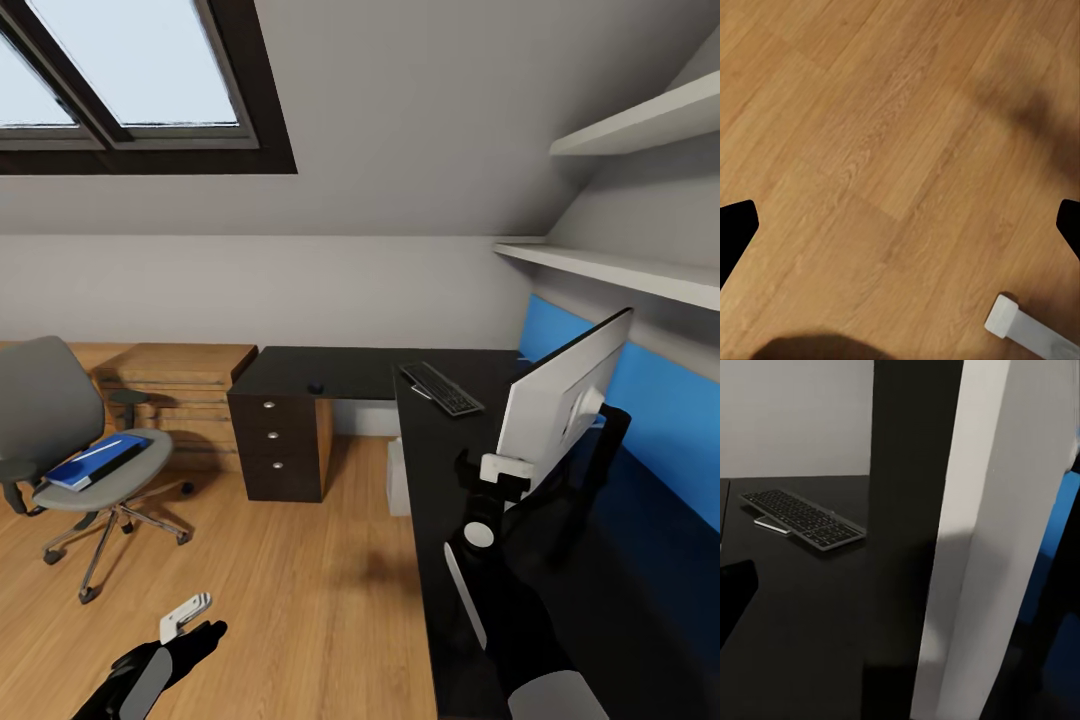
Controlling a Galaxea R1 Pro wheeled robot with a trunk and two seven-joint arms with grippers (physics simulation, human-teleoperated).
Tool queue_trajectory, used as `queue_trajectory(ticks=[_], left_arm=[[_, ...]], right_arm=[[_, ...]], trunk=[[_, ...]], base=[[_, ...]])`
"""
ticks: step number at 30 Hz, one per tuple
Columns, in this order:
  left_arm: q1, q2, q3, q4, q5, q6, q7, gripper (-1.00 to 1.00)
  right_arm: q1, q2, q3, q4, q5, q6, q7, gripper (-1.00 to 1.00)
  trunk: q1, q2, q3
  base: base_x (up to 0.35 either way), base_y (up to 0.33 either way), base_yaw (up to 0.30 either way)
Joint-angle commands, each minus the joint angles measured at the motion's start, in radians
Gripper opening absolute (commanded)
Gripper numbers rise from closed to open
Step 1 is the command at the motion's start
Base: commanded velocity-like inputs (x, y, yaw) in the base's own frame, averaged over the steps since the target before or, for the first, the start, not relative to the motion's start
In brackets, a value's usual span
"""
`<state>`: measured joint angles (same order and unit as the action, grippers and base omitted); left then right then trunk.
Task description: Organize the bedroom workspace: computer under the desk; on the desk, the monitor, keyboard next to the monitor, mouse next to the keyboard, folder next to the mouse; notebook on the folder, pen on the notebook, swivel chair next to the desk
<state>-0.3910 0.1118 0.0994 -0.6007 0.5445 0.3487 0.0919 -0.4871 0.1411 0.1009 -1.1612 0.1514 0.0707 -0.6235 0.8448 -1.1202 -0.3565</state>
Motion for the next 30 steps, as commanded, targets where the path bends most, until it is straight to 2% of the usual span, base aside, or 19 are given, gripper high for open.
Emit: queue_trajectory(ticks=[1,13,30], left_arm=[[0.000,0.000,0.000,-0.002,0.011,0.006,0.006,1.00],[0.000,-0.001,0.000,-0.002,0.010,0.006,0.006,1.00],[0.000,-0.001,0.000,-0.002,0.010,0.006,0.005,1.00]], right_arm=[[-0.001,0.000,0.000,0.000,0.009,0.007,-0.005,1.00],[-0.001,0.000,-0.002,0.000,0.008,0.007,-0.008,1.00],[-0.001,0.002,0.003,0.002,0.010,0.004,-0.008,1.00]], trunk=[[0.000,-0.001,-0.001],[0.000,-0.001,0.009],[0.000,-0.001,0.010]], base=[[0.000,0.000,-0.014],[0.000,0.000,-0.062],[0.000,0.000,-0.007]])
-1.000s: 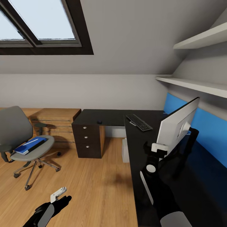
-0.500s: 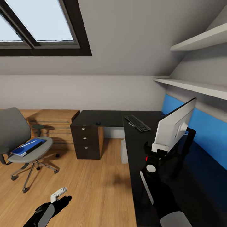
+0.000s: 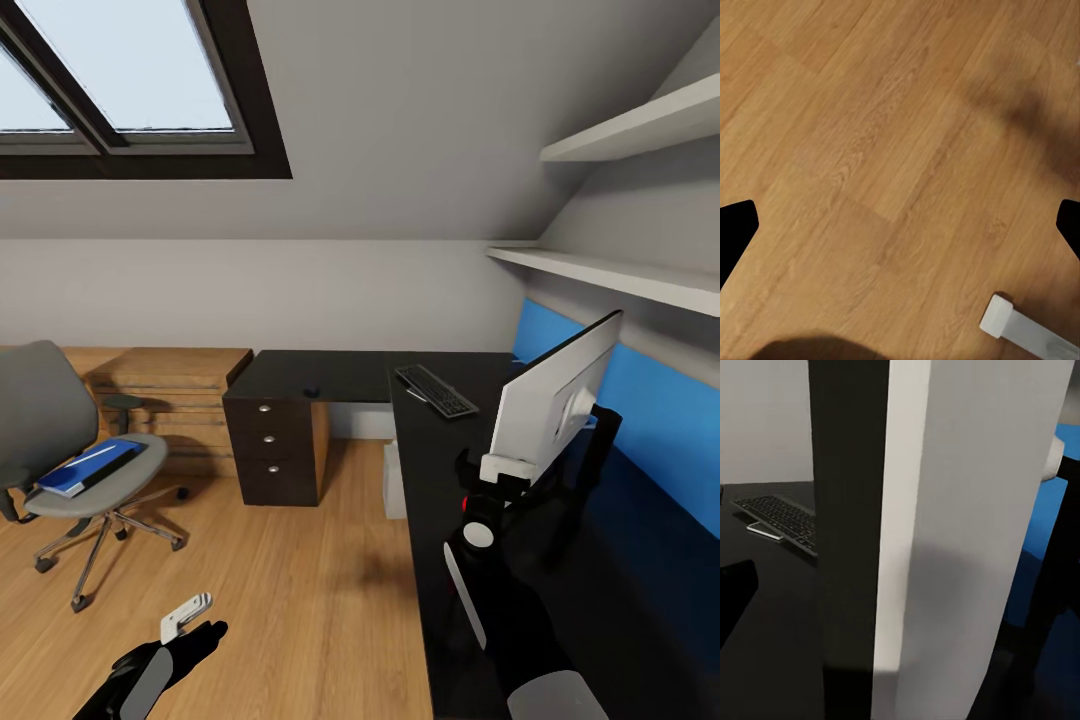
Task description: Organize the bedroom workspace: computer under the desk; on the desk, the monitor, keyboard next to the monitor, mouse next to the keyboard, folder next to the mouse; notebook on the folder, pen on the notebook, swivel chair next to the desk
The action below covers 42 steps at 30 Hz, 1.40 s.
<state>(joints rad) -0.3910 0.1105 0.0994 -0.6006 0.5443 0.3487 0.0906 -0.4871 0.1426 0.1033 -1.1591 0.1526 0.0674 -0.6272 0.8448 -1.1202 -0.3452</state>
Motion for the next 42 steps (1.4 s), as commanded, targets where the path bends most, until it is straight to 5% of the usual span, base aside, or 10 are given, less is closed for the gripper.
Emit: queue_trajectory(ticks=[1,13,42], left_arm=[[0.000,0.000,0.000,-0.002,0.011,0.006,0.006,1.00],[0.000,0.000,0.000,-0.002,0.011,0.006,0.005,1.00],[0.000,-0.001,-0.019,-0.002,0.011,0.006,0.008,1.00]], right_arm=[[-0.001,0.000,0.000,0.001,0.009,0.007,-0.007,1.00],[-0.001,0.000,0.004,0.001,0.007,0.009,-0.128,1.00],[-0.001,0.002,0.011,0.016,0.007,0.011,-0.128,1.00]], trunk=[[0.000,-0.001,-0.001],[0.000,-0.001,-0.001],[0.000,-0.001,-0.001]], base=[[0.000,0.000,0.000],[0.000,0.000,0.000],[-0.154,-0.151,0.000]])
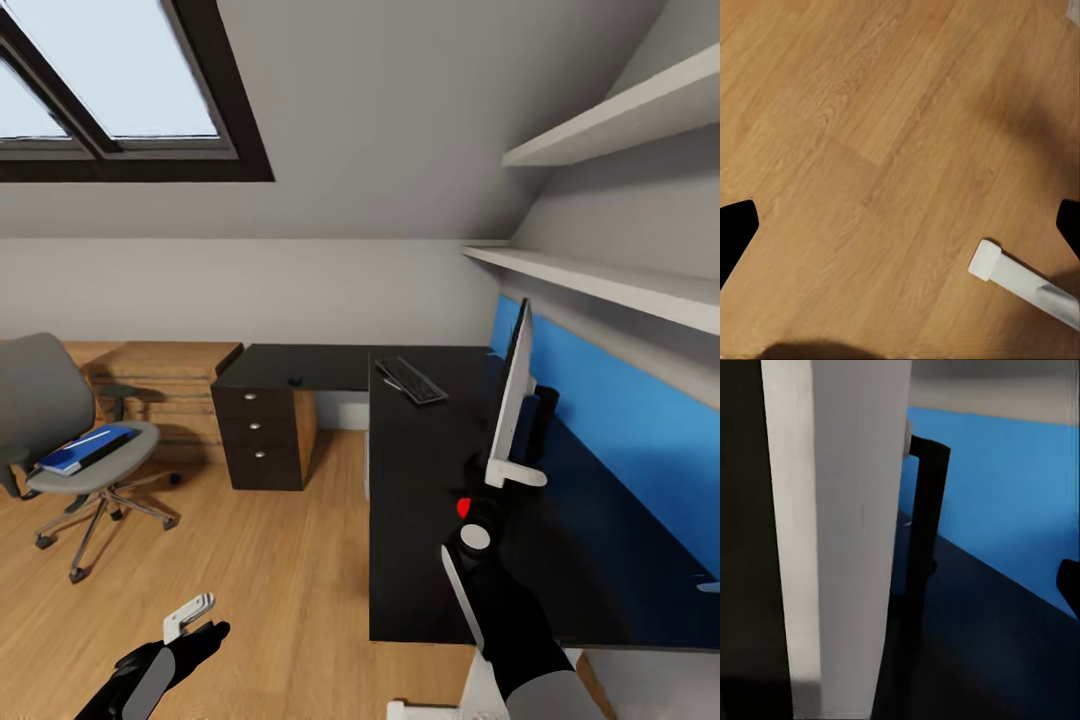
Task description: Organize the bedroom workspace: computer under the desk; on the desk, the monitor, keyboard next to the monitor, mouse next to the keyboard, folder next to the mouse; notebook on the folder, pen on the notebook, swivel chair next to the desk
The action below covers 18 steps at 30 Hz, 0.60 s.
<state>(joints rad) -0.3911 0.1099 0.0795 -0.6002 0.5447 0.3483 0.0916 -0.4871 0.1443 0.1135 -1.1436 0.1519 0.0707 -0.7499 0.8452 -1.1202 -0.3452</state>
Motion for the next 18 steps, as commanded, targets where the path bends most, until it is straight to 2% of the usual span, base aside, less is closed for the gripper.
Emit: queue_trajectory(ticks=[1,6,15,18], left_arm=[[0.000,0.000,0.000,-0.003,0.011,0.006,0.007,1.00],[0.000,0.001,0.000,-0.002,0.011,0.006,0.007,1.00],[0.000,0.002,0.000,-0.003,0.012,0.007,0.007,1.00],[0.000,0.002,0.000,-0.003,0.012,0.007,0.006,1.00]], right_arm=[[-0.001,0.000,0.001,0.003,0.008,0.007,-0.005,1.00],[-0.001,0.000,0.001,0.009,0.008,0.006,-0.004,1.00],[-0.001,0.000,-0.001,0.010,0.006,0.003,-0.003,1.00],[-0.001,-0.001,-0.003,0.009,0.006,0.001,-0.002,1.00]], trunk=[[0.000,-0.001,-0.001],[0.000,-0.001,-0.001],[0.000,-0.001,-0.001],[0.000,-0.001,-0.001]], base=[[-0.241,-0.240,0.000],[-0.124,-0.240,0.000],[-0.008,-0.235,0.000],[0.000,-0.106,0.000]])
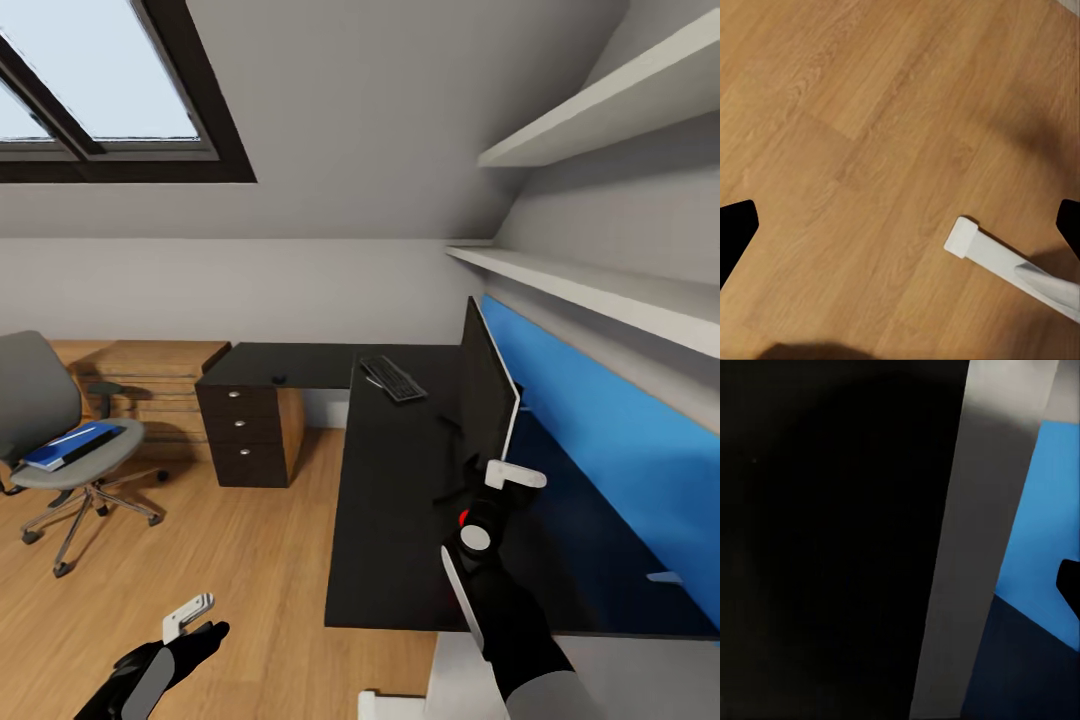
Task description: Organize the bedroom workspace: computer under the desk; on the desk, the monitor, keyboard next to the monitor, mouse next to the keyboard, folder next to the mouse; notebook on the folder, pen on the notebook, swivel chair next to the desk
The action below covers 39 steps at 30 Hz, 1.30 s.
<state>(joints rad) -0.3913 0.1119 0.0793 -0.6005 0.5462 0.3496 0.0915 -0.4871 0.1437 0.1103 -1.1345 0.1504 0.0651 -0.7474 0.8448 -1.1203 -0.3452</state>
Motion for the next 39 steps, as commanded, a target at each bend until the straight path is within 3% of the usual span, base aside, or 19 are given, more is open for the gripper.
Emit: queue_trajectory(ticks=[1,29,39], left_arm=[[0.000,0.000,0.000,-0.002,0.011,0.006,0.006,1.00],[0.000,-0.001,-0.001,-0.002,0.010,0.006,0.005,1.00],[0.000,-0.003,-0.001,-0.002,0.008,0.005,0.005,1.00]], right_arm=[[-0.001,-0.001,0.000,0.000,0.006,0.006,-0.004,1.00],[-0.001,0.001,0.035,0.001,0.006,0.006,-0.004,1.00],[-0.001,0.001,0.038,0.010,0.007,0.005,-0.004,1.00]], trunk=[[0.000,-0.001,-0.001],[0.000,-0.001,-0.001],[0.000,-0.001,-0.001]], base=[[0.000,-0.029,0.000],[-0.030,-0.002,0.000],[0.000,-0.162,0.000]])
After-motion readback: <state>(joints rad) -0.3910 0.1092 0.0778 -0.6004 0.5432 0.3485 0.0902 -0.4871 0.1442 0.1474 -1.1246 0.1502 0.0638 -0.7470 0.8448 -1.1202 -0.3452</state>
